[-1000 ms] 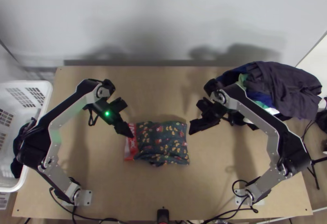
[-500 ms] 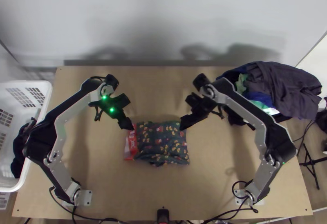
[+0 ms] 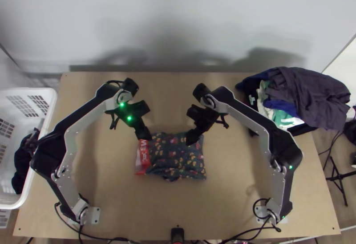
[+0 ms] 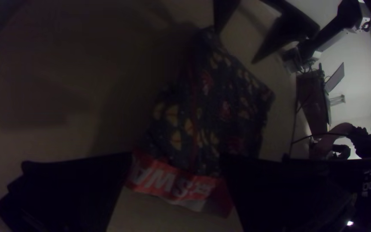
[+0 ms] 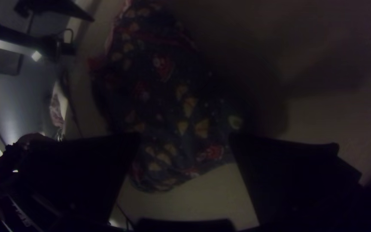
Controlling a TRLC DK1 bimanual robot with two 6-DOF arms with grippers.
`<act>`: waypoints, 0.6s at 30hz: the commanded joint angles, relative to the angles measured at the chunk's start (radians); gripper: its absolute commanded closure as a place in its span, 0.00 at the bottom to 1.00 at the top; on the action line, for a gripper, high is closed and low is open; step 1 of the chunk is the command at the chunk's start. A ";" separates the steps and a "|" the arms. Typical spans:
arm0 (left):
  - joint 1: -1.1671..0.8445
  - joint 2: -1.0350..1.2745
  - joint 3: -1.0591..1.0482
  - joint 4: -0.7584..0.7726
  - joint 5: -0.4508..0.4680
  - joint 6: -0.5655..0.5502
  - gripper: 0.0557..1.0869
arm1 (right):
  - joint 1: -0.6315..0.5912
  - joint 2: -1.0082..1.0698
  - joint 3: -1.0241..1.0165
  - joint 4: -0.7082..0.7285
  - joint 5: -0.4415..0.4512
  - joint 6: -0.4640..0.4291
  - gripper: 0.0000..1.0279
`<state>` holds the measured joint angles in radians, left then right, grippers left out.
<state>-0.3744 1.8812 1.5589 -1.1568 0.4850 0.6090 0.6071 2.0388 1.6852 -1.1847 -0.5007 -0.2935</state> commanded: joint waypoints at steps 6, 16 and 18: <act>-0.090 -0.005 0.113 -0.147 0.052 0.011 0.05 | -0.018 0.109 0.134 -0.001 0.040 -0.079 0.07; -0.097 -0.005 0.053 -0.133 0.049 0.012 0.05 | -0.044 0.147 0.159 -0.001 0.040 -0.111 0.07; -0.093 0.006 0.050 -0.130 0.049 0.014 0.05 | -0.041 0.161 0.157 -0.004 0.040 -0.111 0.07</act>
<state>-0.4656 1.8709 1.6249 -1.2900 0.5339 0.6205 0.5697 2.1654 1.8320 -1.1862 -0.4618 -0.3882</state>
